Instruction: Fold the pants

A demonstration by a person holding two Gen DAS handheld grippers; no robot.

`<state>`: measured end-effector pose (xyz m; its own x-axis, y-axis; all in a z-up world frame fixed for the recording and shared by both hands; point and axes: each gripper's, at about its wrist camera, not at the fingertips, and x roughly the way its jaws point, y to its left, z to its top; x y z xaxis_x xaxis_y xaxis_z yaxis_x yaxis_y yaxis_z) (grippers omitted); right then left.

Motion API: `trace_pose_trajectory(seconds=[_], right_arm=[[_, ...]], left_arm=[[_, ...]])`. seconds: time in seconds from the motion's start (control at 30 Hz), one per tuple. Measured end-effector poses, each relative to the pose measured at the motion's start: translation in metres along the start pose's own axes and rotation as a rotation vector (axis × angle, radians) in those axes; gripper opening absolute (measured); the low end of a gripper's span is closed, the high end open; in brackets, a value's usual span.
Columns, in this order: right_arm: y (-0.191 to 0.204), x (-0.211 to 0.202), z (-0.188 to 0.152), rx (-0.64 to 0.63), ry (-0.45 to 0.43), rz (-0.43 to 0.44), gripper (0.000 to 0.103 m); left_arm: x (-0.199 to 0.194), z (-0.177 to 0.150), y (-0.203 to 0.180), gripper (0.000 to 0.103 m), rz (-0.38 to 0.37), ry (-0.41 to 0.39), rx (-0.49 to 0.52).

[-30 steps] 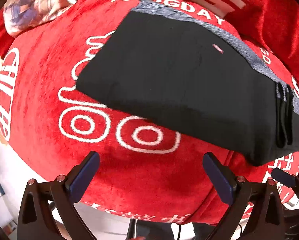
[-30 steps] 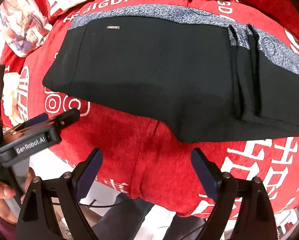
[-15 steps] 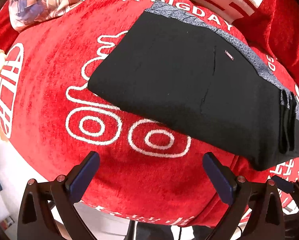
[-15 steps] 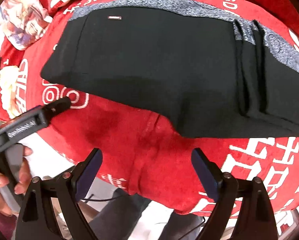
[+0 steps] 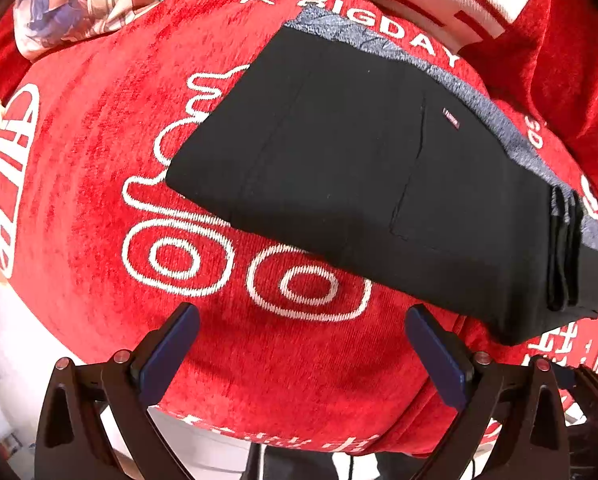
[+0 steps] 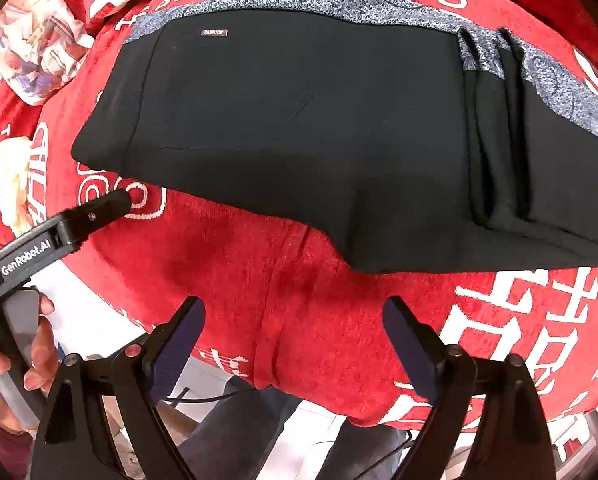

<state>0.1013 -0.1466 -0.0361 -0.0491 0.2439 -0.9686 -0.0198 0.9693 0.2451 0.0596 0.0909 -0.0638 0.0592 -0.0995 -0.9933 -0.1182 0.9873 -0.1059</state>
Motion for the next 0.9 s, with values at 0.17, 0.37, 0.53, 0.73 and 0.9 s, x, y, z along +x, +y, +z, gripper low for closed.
trace_pose_trajectory(seconds=[0.17,0.37,0.53,0.73,0.9], right_arm=[[-0.002,0.001,0.001,0.007,0.005,0.015,0.092],[-0.006,0.005,0.0,0.015,0.011,0.023,0.092],[-0.005,0.012,-0.001,0.016,0.017,0.027,0.092],[-0.006,0.019,-0.005,0.022,0.019,0.034,0.092],[-0.008,0.025,-0.008,0.037,0.025,0.034,0.092]], left_arm=[[-0.006,0.01,0.038,0.103,-0.128,-0.039,-0.134],[-0.005,0.02,0.058,0.103,-0.296,-0.075,-0.176],[0.007,0.027,0.046,0.103,-0.459,-0.07,-0.189],[0.026,0.027,0.04,0.103,-0.519,-0.065,-0.239],[0.027,0.031,0.038,0.103,-0.546,-0.076,-0.256]])
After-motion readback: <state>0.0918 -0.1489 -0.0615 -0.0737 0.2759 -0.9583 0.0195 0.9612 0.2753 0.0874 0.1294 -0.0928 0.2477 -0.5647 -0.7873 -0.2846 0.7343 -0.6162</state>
